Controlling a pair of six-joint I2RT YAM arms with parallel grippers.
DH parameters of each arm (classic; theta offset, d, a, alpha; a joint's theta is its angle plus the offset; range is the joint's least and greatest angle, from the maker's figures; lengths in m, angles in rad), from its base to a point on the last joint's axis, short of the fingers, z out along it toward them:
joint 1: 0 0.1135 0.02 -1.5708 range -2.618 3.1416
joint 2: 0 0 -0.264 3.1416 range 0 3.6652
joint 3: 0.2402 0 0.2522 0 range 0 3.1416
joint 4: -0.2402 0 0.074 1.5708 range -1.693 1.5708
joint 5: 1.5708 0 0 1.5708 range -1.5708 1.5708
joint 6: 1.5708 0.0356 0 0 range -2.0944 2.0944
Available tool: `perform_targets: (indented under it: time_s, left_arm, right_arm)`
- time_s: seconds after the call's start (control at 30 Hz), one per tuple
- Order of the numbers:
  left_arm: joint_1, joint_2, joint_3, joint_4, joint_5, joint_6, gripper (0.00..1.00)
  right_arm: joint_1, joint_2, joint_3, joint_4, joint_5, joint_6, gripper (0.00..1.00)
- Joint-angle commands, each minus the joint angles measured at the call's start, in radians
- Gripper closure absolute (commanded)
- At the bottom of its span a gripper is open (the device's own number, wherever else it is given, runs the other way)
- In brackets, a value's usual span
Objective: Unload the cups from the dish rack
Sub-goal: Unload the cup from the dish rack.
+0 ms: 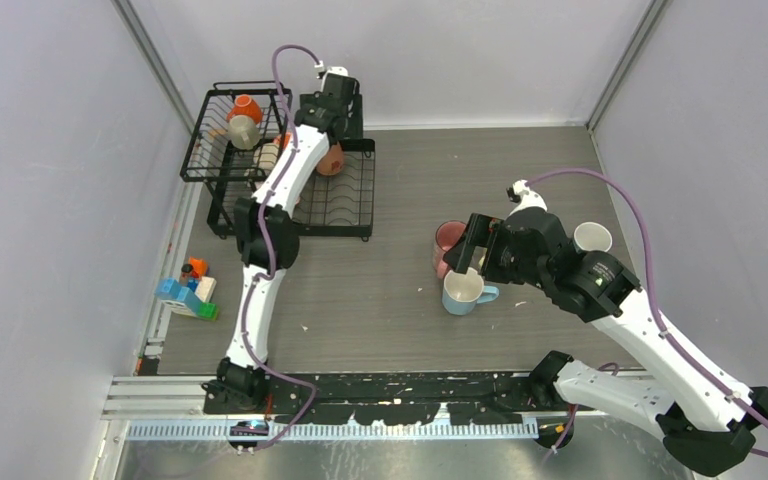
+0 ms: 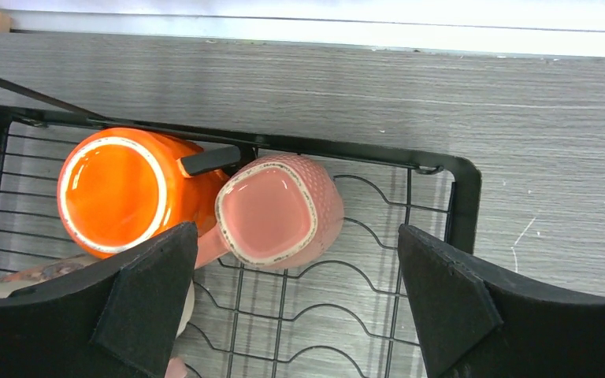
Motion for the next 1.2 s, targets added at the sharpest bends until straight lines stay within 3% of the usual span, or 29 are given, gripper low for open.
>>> perform_targets:
  time_s: [0.0,0.17,0.67,1.17]
  left_arm:
    - [0.012,0.036,0.042,0.069,-0.029,0.019,0.0]
    - [0.014,0.052,0.021,0.121,-0.075,0.025,0.0]
    - [0.039,0.097,0.034,0.104,0.011,-0.057,0.0]
    - [-0.037,-0.07,-0.219,0.132,0.019,-0.178,0.0]
  right_arm:
    - [-0.002,-0.018,0.013,0.021,0.0,0.013,0.0]
    - [-0.003,-0.022,-0.005,0.023,0.002,0.013,0.0]
    - [-0.003,-0.044,-0.04,0.023,0.006,0.013,0.0]
    - [-0.003,-0.089,-0.091,0.041,0.009,0.032,0.0]
